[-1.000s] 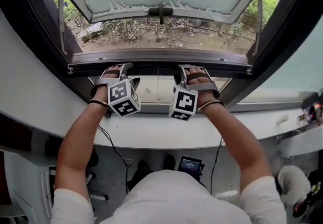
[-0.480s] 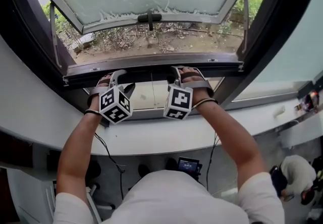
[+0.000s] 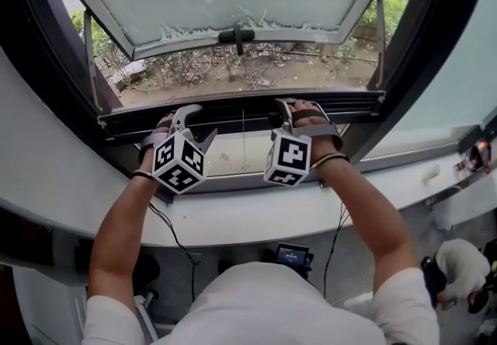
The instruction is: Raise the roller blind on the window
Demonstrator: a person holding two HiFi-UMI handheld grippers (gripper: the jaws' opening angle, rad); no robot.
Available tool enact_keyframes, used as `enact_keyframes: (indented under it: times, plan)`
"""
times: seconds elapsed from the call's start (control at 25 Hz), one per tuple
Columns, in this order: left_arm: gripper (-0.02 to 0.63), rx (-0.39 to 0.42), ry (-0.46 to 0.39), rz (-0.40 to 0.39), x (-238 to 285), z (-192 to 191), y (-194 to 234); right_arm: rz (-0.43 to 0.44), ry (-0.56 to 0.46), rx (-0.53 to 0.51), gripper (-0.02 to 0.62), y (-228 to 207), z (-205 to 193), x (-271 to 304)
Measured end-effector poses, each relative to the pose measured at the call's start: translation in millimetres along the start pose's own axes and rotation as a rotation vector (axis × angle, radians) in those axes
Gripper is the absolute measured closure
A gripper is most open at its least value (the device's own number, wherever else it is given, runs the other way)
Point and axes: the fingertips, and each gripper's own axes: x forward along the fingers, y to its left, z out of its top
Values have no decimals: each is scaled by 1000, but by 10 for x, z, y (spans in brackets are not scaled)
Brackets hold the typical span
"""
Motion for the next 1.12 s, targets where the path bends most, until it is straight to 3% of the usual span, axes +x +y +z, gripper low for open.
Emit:
enact_keyframes:
  times: [0.12,0.28,0.6,1.12]
  plan:
    - [408,8,-20,16,-91,104,151,-33,-4,0,456,-204,49,-64]
    - [408,17,-36,18,-158,184,233,-16,-8,15,456,-297,76,-114]
    - [408,18,-91,75,-331,416,515,-129,-16,-7,456,-682,139,-254]
    - [408,18,-138,111,-546,673,843,-199,-31,-25,455,-1079,226,-425]
